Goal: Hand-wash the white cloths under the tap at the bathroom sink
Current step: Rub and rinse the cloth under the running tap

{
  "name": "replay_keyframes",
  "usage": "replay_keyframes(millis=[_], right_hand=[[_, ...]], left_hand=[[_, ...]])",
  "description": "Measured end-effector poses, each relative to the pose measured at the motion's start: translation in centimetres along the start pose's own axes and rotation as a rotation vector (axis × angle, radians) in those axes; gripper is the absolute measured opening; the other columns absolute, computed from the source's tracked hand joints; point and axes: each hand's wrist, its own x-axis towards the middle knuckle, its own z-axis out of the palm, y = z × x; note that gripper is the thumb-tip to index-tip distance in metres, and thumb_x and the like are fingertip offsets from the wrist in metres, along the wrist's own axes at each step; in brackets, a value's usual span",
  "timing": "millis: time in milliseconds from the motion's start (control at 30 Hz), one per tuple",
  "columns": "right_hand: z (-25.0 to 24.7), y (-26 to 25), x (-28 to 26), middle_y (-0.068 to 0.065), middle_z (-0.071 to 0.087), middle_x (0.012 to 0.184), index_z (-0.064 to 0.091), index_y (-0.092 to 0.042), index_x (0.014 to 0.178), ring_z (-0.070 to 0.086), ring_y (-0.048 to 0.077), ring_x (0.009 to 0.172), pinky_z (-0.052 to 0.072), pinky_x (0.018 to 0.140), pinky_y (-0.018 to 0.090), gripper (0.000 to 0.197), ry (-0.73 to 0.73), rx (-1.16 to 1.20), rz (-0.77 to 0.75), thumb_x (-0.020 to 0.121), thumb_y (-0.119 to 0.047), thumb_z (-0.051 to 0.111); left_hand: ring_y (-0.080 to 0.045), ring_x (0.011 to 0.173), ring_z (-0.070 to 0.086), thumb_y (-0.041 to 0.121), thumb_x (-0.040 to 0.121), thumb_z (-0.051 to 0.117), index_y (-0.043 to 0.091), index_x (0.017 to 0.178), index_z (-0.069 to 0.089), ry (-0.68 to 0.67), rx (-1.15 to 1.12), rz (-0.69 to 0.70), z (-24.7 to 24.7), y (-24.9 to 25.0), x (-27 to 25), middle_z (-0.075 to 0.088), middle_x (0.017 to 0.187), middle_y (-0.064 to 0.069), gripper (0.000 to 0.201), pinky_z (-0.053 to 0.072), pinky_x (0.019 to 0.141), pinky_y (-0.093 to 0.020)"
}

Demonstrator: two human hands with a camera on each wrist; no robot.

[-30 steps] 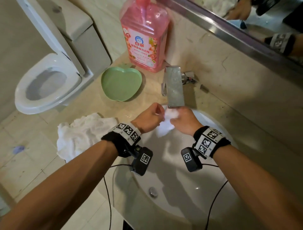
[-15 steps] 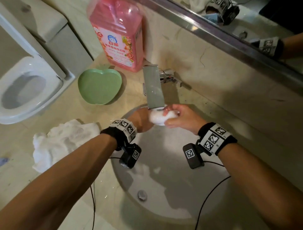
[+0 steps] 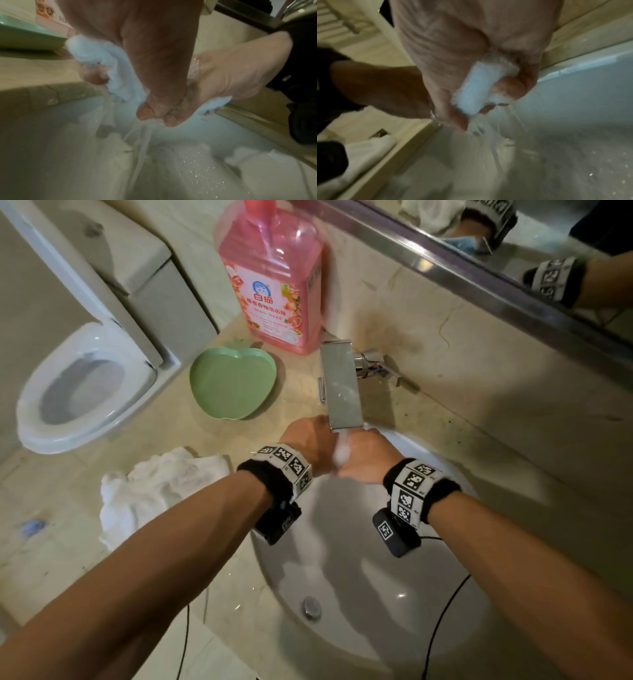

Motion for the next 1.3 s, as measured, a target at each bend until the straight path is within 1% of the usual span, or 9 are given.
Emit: replay_keyframes(millis=[100, 233, 333, 600, 767, 867, 1100, 1200, 1300], right_hand=[[0.4, 0.2, 0.2, -0.003, 0.053, 0.075, 0.049, -0.030, 0.073, 0.066, 0.028, 0.081, 0.047, 0.069, 0.027, 0.025, 0.058, -0.147, -0.105, 0.075, -0.036, 0.074], [0.9, 1.1, 0.2, 0.007, 0.068, 0.085, 0.063, -0.016, 0.095, 0.065, 0.027, 0.083, 0.044, 0.071, 0.029, 0.014, 0.133, -0.276, -0.139, 0.082, -0.014, 0.059], [0.9, 1.3, 0.1, 0.007, 0.062, 0.078, 0.062, -0.015, 0.095, 0.065, 0.029, 0.077, 0.040, 0.064, 0.028, 0.015, 0.128, -0.263, -0.116, 0.083, -0.018, 0.055], [-0.6, 2.3, -0.3, -0.010, 0.053, 0.081, 0.057, -0.018, 0.102, 0.062, 0.020, 0.078, 0.041, 0.064, 0.026, 0.048, 0.054, 0.005, -0.102, 0.072, -0.055, 0.066], [-1.3, 1.9, -0.8, 0.010, 0.059, 0.122, 0.062, -0.016, 0.123, 0.060, 0.026, 0.107, 0.048, 0.089, 0.032, 0.045, 0.010, 0.122, -0.182, 0.080, -0.014, 0.074], [-1.0, 0.2, -1.0, 0.004, 0.065, 0.127, 0.065, -0.021, 0.126, 0.058, 0.023, 0.118, 0.046, 0.101, 0.034, 0.042, 0.024, 0.078, -0.184, 0.084, -0.020, 0.071], [-0.2, -1.6, -1.9, 0.012, 0.074, 0.101, 0.073, -0.001, 0.107, 0.068, 0.027, 0.095, 0.050, 0.079, 0.032, 0.034, 0.267, 0.309, -0.122, 0.076, -0.013, 0.081], [-0.3, -1.7, -2.2, -0.001, 0.070, 0.102, 0.071, -0.019, 0.120, 0.064, 0.015, 0.094, 0.048, 0.081, 0.026, 0.049, 0.182, 0.338, -0.131, 0.073, -0.024, 0.085], [-0.6, -0.8, -2.4, -0.001, 0.070, 0.101, 0.071, -0.027, 0.113, 0.065, 0.016, 0.092, 0.052, 0.080, 0.032, 0.046, 0.115, 0.407, -0.150, 0.070, -0.029, 0.088]], left_hand=[[-0.027, 0.091, 0.066, 0.037, 0.086, 0.059, 0.023, 0.119, 0.064, -0.024, 0.024, 0.037, 0.2, 0.6, 0.3, 0.068, 0.111, -0.006, 0.036, 0.050, 0.073, -0.031], [-0.029, 0.103, 0.064, 0.040, 0.088, 0.049, 0.038, 0.130, 0.044, -0.042, -0.142, 0.090, 0.5, 0.9, 0.5, 0.064, 0.123, -0.006, 0.043, 0.054, 0.090, -0.041], [-0.029, 0.108, 0.062, 0.046, 0.085, 0.033, 0.035, 0.126, 0.048, -0.122, -0.168, 0.056, 0.8, 1.0, 0.8, 0.063, 0.126, -0.004, 0.045, 0.050, 0.096, -0.045], [-0.026, 0.105, 0.059, 0.049, 0.083, 0.054, 0.018, 0.120, 0.056, -0.220, -0.391, -0.022, 0.8, -0.3, 0.8, 0.062, 0.121, -0.007, 0.048, 0.042, 0.086, -0.026], [-0.022, 0.126, 0.052, 0.049, 0.087, 0.064, 0.019, 0.141, 0.045, -0.189, -0.558, -0.108, 1.8, -2.1, -1.9, 0.054, 0.139, -0.004, 0.065, 0.041, 0.106, -0.036], [-0.021, 0.134, 0.044, 0.039, 0.094, 0.060, 0.020, 0.149, 0.036, -0.125, -0.636, -0.054, 1.7, -2.1, -3.3, 0.045, 0.148, -0.002, 0.063, 0.035, 0.112, -0.038], [-0.021, 0.091, 0.064, 0.030, 0.080, 0.078, 0.015, 0.103, 0.060, 0.269, -0.910, -0.239, 2.0, -2.6, -5.3, 0.069, 0.102, -0.002, 0.032, 0.053, 0.082, -0.035], [-0.021, 0.085, 0.062, 0.033, 0.080, 0.074, 0.019, 0.093, 0.056, 0.216, -0.857, -0.190, 1.9, -3.1, -5.3, 0.064, 0.089, 0.003, 0.027, 0.048, 0.072, -0.031], [0.006, 0.087, 0.062, 0.026, 0.086, 0.061, 0.042, 0.090, 0.066, 0.158, -0.976, -0.040, 1.4, -3.6, -5.5, 0.067, 0.087, 0.024, 0.018, 0.046, 0.079, -0.017]])
